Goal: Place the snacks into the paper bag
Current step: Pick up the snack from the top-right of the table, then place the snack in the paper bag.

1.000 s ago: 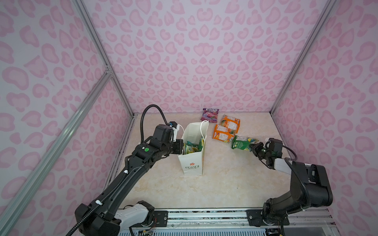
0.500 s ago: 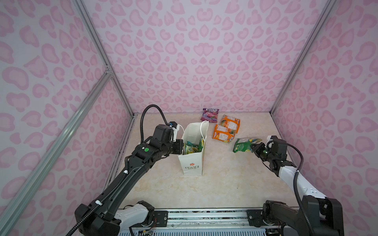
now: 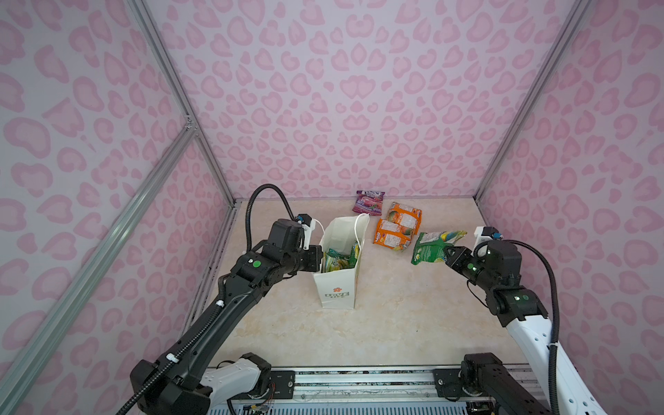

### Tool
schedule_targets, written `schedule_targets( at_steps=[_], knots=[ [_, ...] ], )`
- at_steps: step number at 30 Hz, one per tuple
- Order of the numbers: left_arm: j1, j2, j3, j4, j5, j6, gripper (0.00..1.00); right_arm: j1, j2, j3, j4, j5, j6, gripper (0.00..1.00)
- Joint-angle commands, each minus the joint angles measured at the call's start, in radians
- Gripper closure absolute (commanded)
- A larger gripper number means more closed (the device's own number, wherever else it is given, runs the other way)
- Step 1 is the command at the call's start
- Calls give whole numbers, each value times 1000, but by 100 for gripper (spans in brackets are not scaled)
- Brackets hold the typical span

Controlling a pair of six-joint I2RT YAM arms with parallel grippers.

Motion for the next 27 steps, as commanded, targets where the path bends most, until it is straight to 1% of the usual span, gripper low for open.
schedule_targets(
  at_steps=[1, 5, 8, 11, 15, 19, 23, 27],
  knots=[
    [0, -8, 3, 36, 21, 3, 97, 58, -8, 80, -50, 71, -26, 100],
    [1, -5, 2, 37, 22, 2, 97, 176, 16, 213, -62, 131, -32, 100],
    [1, -7, 1, 38, 29, 1, 97, 298, 72, 335, -62, 206, -59, 100],
    [0, -7, -1, 39, 26, 0, 97, 430, 166, 461, -49, 273, -95, 100],
    [1, -5, 1, 39, 32, -1, 97, 562, 310, 612, -29, 344, -157, 100],
    [1, -5, -2, 42, 32, -1, 97, 639, 422, 711, 54, 391, -196, 100],
    [1, 1, -2, 42, 47, -2, 97, 664, 523, 795, 78, 384, -208, 100],
    [1, -6, -2, 41, 30, 1, 97, 670, 593, 863, 87, 400, -227, 100]
  ],
)
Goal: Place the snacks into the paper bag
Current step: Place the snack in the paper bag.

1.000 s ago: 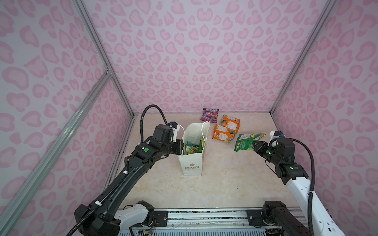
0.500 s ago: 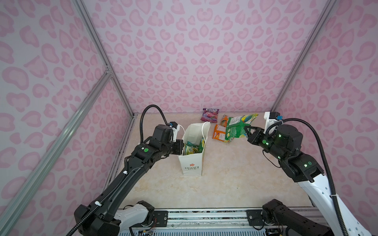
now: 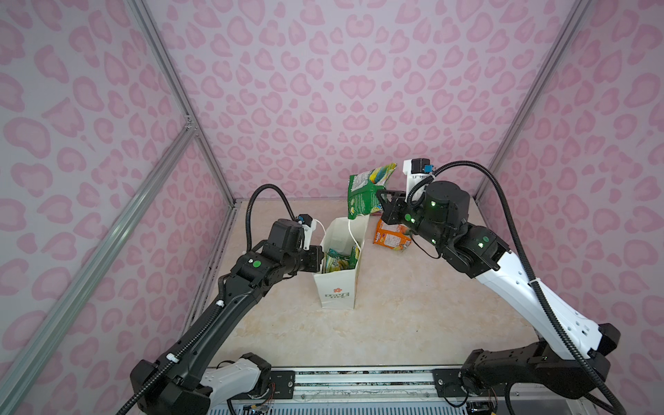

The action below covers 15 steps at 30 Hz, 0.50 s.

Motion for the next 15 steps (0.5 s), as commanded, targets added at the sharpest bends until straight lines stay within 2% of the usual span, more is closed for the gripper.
schedule_targets(
  at_steps=[1, 4, 10, 15],
  knots=[
    [1, -9, -1, 39, 13, 2, 97, 3, 44, 51, 61, 37, -31, 100],
    [1, -13, -1, 39, 12, 3, 97, 10, 85, 70, 70, 1, -14, 100],
    [1, -10, 0, 39, 7, 5, 97, 77, 162, 141, 7, 24, -37, 100],
    [1, -10, 2, 36, -2, 5, 97, 143, 101, 43, -12, 92, -26, 100]
  ],
)
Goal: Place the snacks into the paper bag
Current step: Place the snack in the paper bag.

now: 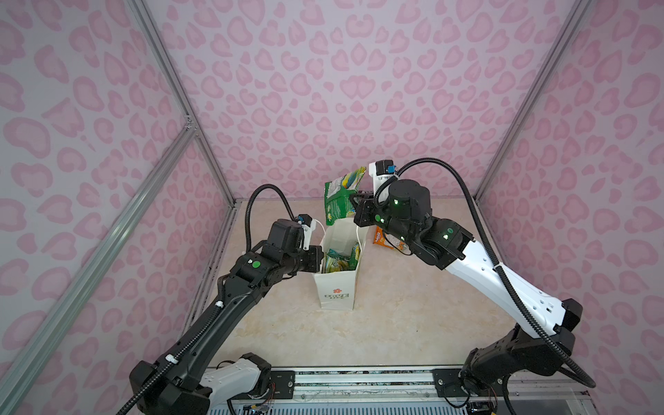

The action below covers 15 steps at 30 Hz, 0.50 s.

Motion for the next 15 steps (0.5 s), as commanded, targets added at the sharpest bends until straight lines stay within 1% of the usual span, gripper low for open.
schedule_targets(
  at_steps=[1, 3, 7, 15],
  knots=[
    [1, -5, 1, 37, 2, 3, 97, 36, -47, -61, 19, 71, -7, 100],
    [1, -5, 1, 36, 1, 3, 97, 58, -78, -102, 12, 105, -4, 100],
    [1, 2, -1, 36, 1, 2, 97, 85, -119, -172, -10, 128, 29, 100],
    [1, 8, -1, 36, 3, -2, 97, 107, -151, -238, -71, 199, 70, 100]
  ],
)
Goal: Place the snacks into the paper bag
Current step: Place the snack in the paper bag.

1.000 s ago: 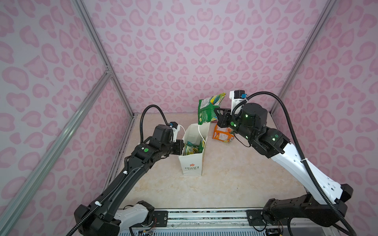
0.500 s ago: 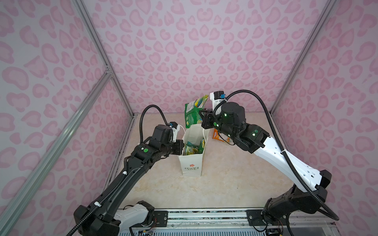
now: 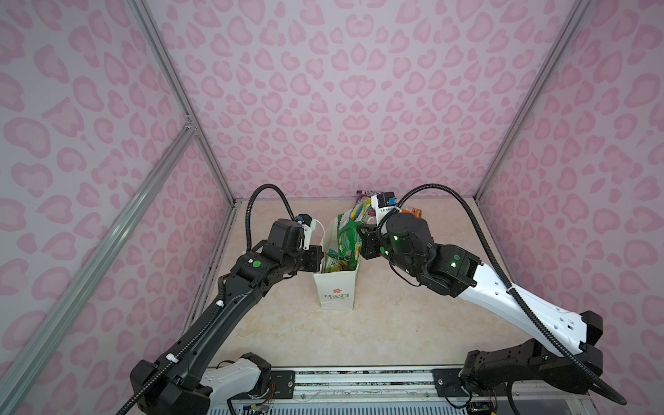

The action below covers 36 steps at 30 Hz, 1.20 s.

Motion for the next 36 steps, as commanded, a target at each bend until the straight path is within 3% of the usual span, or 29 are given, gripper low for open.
schedule_targets(
  at_steps=[1, 25, 26, 29, 31, 36],
  knots=[
    [1, 4, -1, 36, 11, -1, 97, 2, 0, -10, 2, 53, 30, 100],
    [1, 2, -1, 39, 24, 0, 97, 72, 240, 39, -36, 135, 178, 100],
    [0, 2, -2, 40, 21, 0, 97, 72, 255, 46, -39, 124, 183, 96],
    [1, 4, -2, 40, 19, 0, 97, 76, 280, 68, -46, 99, 182, 67],
    [1, 6, -1, 39, 23, -1, 97, 81, 279, 70, -45, 105, 176, 58],
    [1, 4, -2, 39, 15, 2, 97, 81, 246, 56, -28, 109, 153, 53]
  ],
)
